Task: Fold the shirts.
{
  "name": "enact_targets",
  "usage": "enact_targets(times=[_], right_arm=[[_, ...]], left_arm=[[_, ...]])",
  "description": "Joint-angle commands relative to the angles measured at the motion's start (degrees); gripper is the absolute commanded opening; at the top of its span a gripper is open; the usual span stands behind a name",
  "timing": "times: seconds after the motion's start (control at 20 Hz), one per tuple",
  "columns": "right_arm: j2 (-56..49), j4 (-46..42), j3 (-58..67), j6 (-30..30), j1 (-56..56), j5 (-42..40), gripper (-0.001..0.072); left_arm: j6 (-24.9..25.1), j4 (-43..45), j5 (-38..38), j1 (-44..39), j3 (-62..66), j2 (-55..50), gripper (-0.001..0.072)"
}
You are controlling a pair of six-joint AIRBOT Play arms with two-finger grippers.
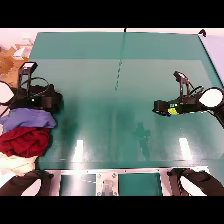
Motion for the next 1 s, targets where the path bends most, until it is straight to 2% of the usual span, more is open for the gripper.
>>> enact_targets(times=[0.0, 0.2, 0.4, 0.5, 0.55, 0.7, 0.75, 0.95], right_arm=[[-0.02, 0.13, -0.04, 0.02, 0.11, -2.49, 0.0013], [-0.04, -0.09, -0.04, 0.0, 0.04, -2.75, 0.0014], [-0.04, -0.07, -0.04, 0.0, 0.02, -5.18, 0.0025], [-0.09, -0.07, -0.04, 0.0, 0.0, -6.51, 0.0216], [-0.26, -0.09, -0.04, -0.02, 0.0, -7.45, 0.027], [-1.18, -0.07, -0.02, -0.17, 0.0, -10.14, 0.0405], [-1.6, -0.09, -0.02, -0.17, 0.0, -10.8, 0.0423], [-3.13, -0.09, -0.02, -0.17, -0.15, -11.78, 0.0422]], left_arm=[[0.07, -1.05, 4.11, 0.02, 0.04, -0.02, 0.0021], [0.04, 1.36, 5.6, 0.02, 0.04, -0.02, 0.0021], [0.07, 9.9, 6.88, 0.02, 0.0, -0.15, 0.0035], [-0.96, 14.8, 11.17, 0.02, -1.25, -0.5, 0.0709], [-1.36, 16.76, 13.49, 0.02, -2.03, -1.25, 0.0674], [-1.49, 19.43, 17.51, 0.02, -3.54, -8.7, 0.0676], [-1.49, 19.43, 18.62, 0.02, -3.54, -12.33, 0.0676], [-1.46, 21.22, 24.28, 0.02, -3.5, -25.86, 0.0675]])
